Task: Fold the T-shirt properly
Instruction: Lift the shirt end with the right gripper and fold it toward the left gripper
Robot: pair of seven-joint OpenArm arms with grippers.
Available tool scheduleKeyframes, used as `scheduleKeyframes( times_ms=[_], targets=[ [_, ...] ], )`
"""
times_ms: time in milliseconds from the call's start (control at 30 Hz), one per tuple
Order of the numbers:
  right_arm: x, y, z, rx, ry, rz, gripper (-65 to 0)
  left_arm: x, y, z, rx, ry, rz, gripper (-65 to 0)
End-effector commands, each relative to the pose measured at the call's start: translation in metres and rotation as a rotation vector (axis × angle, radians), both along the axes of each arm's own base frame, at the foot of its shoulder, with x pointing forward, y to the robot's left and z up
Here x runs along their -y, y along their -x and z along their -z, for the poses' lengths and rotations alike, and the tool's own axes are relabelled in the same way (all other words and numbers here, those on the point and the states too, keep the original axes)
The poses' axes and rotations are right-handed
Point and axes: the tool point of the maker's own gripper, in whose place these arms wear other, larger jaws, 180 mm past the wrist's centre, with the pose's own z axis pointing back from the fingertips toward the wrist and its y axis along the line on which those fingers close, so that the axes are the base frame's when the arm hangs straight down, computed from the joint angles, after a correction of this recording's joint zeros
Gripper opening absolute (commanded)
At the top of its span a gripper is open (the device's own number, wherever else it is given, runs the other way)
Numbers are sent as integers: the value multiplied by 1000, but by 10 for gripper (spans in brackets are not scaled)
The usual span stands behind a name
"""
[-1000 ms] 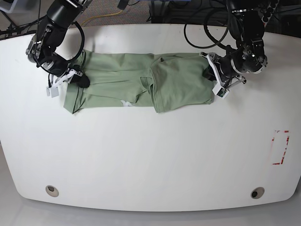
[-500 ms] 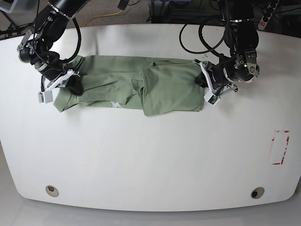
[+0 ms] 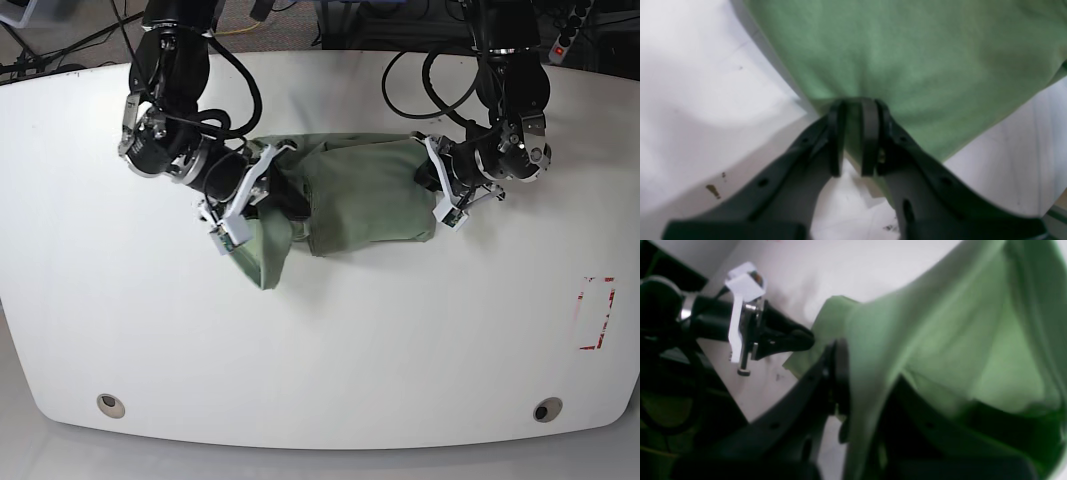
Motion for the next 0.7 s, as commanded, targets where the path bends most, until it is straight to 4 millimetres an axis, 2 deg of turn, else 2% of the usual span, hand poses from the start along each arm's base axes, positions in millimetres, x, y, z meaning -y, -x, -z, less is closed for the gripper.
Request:
scheduleKeyframes(
  times_ms=[0,200,300,667],
  targets=[
    [-18,-5,-15,59,-38,-19,-650,-12,10,10,-53,-71,5,-582],
    [-55,-2,-18,56,-74,-94,-650,-10,10,9,-51,-67,5,-582],
    [-67,-1,-12,22,-104,-109,-650,-4,9,8,-48,-54,2,-582],
    [-81,-20,11,-67,-169,-107,-650,-2,10,9,-51,-46,1,-583]
  ],
)
